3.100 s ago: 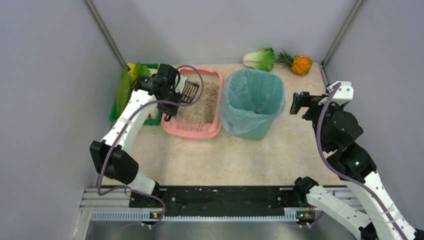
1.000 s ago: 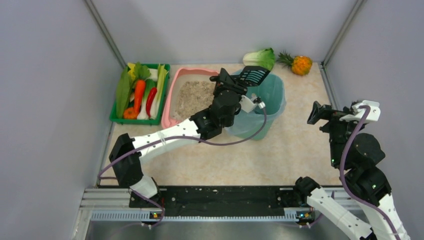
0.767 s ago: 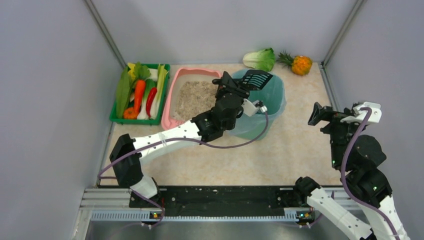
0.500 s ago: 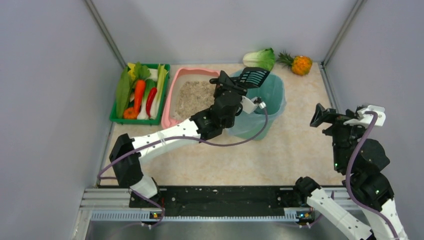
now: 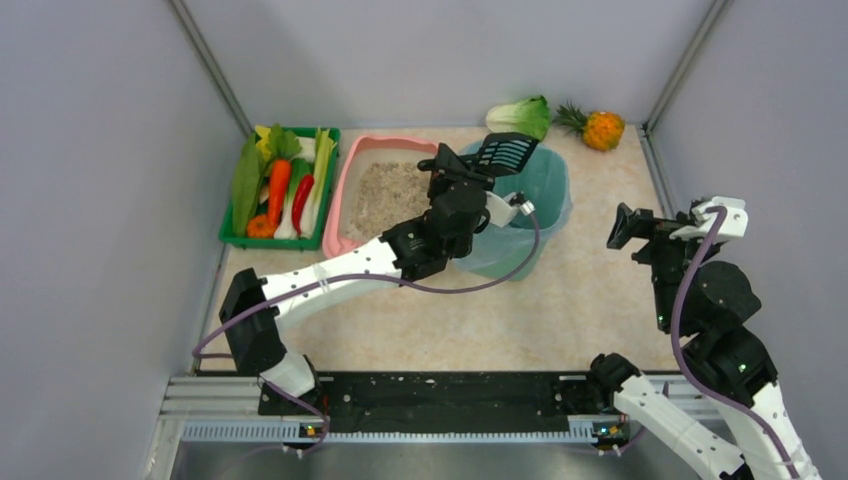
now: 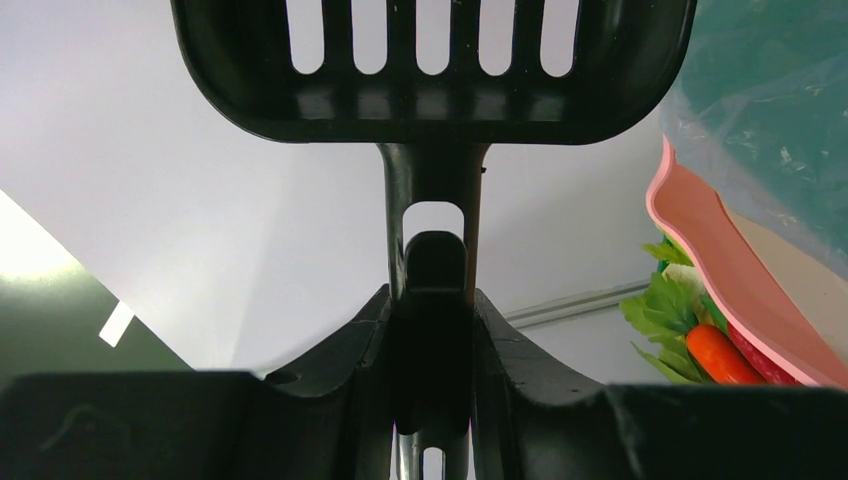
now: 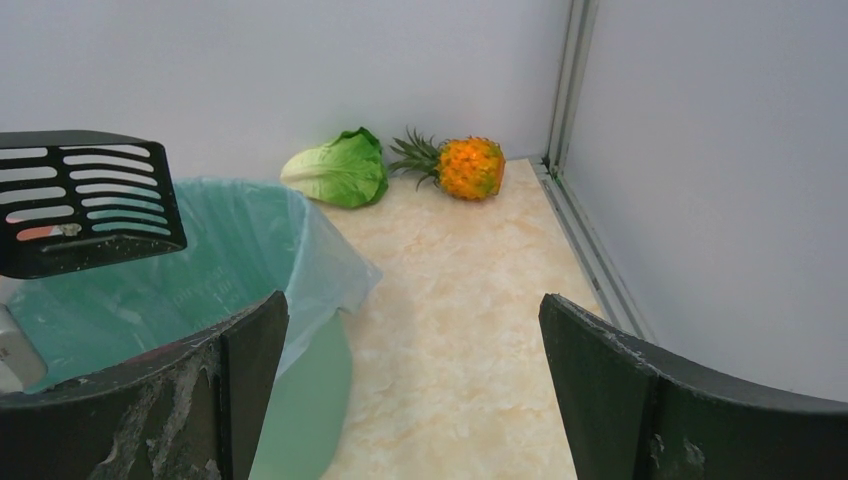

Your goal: Clean the litter box

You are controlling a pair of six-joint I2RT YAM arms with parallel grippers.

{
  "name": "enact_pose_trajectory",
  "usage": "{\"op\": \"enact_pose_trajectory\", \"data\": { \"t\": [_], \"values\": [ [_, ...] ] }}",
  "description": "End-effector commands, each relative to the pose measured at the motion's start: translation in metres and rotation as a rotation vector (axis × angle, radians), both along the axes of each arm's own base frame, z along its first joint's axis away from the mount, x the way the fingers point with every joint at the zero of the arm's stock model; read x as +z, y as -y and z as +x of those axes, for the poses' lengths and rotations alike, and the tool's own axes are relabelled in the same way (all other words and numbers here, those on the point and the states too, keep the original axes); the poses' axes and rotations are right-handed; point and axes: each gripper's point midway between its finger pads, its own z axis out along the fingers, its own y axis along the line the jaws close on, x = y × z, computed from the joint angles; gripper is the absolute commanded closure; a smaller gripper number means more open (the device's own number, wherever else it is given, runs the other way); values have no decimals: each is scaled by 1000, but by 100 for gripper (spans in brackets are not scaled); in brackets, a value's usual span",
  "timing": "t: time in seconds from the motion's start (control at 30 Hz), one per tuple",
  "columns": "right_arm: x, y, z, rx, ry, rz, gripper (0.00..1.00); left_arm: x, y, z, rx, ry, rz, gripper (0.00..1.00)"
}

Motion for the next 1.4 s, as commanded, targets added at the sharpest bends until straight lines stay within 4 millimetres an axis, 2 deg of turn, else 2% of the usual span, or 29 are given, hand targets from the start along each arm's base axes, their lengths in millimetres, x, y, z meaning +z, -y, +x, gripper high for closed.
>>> {"op": "enact_pose_trajectory", "data": {
  "t": [0.0,0.07,0.13,0.17,0.23,0.27,0.37,0.47,0.5,0.57,0.6,0.7,0.83,1.0,1.37],
  "values": [
    [16,-5,1,23,42,30,4,25,-6,-7,12,57,-100,100],
    [16,-3,0,15,42,30,3,23,-3,-12,4,36,-96,100],
    [15,-3,1,11,41,28,4,21,29,-39,-140,27,-113,100],
    [15,-3,2,11,39,23,4,20,33,-45,-164,28,-129,100],
    [16,-3,2,12,40,19,4,21,-7,-13,-4,29,-121,100],
    [16,-3,2,11,41,21,3,20,-18,-5,42,22,-98,100],
    [15,-5,4,13,39,18,3,27,9,-21,-65,45,-162,100],
    [16,-6,5,15,39,22,3,19,-10,-9,8,25,-149,100],
    [16,-6,5,15,39,23,4,22,-13,-8,16,33,-168,100],
    [16,-5,4,15,41,24,4,33,-15,-8,17,20,-280,100],
    [15,-5,4,14,41,24,4,32,-17,-8,25,-29,-308,100],
    [16,-5,3,18,42,29,4,38,-27,-5,35,-166,-546,100],
    [16,-7,4,21,38,29,4,42,-29,-14,23,-326,-789,100],
    [18,-12,9,36,31,29,4,27,-42,-20,71,-476,-947,100],
    [18,-21,16,55,18,44,4,-29,-103,-39,368,-732,-1217,100]
  ]
}}
